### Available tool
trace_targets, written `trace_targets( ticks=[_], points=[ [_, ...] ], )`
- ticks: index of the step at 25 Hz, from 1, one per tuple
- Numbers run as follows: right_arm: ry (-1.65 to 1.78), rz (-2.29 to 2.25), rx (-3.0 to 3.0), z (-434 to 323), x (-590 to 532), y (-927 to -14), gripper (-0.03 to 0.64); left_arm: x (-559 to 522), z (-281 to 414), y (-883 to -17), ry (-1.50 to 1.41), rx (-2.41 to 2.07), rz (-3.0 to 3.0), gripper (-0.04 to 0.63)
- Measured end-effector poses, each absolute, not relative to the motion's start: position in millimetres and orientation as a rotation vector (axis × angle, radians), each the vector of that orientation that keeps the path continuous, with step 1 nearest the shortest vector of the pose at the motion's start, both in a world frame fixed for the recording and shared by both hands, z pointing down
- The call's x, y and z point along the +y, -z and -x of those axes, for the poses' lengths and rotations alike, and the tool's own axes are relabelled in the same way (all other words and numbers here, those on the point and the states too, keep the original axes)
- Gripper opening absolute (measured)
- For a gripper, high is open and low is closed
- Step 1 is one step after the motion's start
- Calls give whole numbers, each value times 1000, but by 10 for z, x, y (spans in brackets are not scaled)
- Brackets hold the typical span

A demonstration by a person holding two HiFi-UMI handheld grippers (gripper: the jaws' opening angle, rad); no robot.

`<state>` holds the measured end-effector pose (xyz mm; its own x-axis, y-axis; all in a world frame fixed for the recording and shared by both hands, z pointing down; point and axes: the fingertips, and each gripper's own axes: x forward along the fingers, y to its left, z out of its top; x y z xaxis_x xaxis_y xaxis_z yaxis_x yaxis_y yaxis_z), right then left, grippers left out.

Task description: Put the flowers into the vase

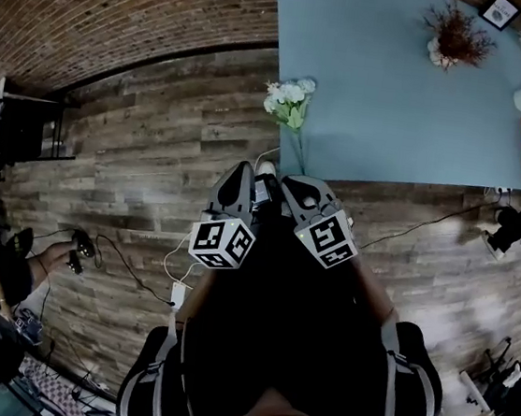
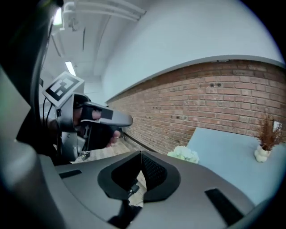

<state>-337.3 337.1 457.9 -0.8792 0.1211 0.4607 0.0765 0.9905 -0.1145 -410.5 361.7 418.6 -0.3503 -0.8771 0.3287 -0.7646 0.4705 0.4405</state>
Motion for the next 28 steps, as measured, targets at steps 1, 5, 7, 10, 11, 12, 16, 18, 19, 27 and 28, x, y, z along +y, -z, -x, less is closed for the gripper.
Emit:
trace_targets(
  ticks=[1, 5, 7, 10, 11, 12, 16, 18, 19, 27, 28],
  points=[
    [-144, 103, -2619, 3438, 3315, -4611, 17, 3574, 4202, -4166, 294, -2190, -1372, 37],
    [-271, -7, -2602, 3754, 3017, -4633, 17, 3295, 4596, -4100, 300, -2182, -1443, 37],
    [-291, -125, -2616, 3887, 2840, -4634, 18, 3274, 4824, -4126, 336, -2181, -1430, 37],
    [-315, -292, -2592, 4007, 2695, -4728, 18, 3446, 5163, -4304, 373, -2161, -1358, 37],
    [-324, -333, -2570, 4039, 2656, -4781, 20, 3495, 5264, -4375, 372, -2148, -1344, 37],
    [-337, -364, -2547, 4077, 2623, -4836, 26, 3531, 5357, -4440, 362, -2137, -1341, 37],
    [-410, -411, -2457, 4214, 2556, -5060, 149, 3580, 5577, -4579, 282, -2106, -1372, 37],
    [-458, -407, -2419, 4251, 2514, -5196, 176, 3556, 5610, -4612, 269, -2098, -1377, 37],
    [-492, -389, -2404, 4281, 2496, -5273, 201, 3536, 5628, -4620, 269, -2097, -1376, 37],
    [-522, -318, -2236, 4344, 2106, -5825, 337, 3337, 5610, -4634, 376, -2100, -1295, 37],
    [-519, -312, -2221, 4362, 2082, -5875, 341, 3320, 5598, -4643, 370, -2100, -1297, 37]
  ],
)
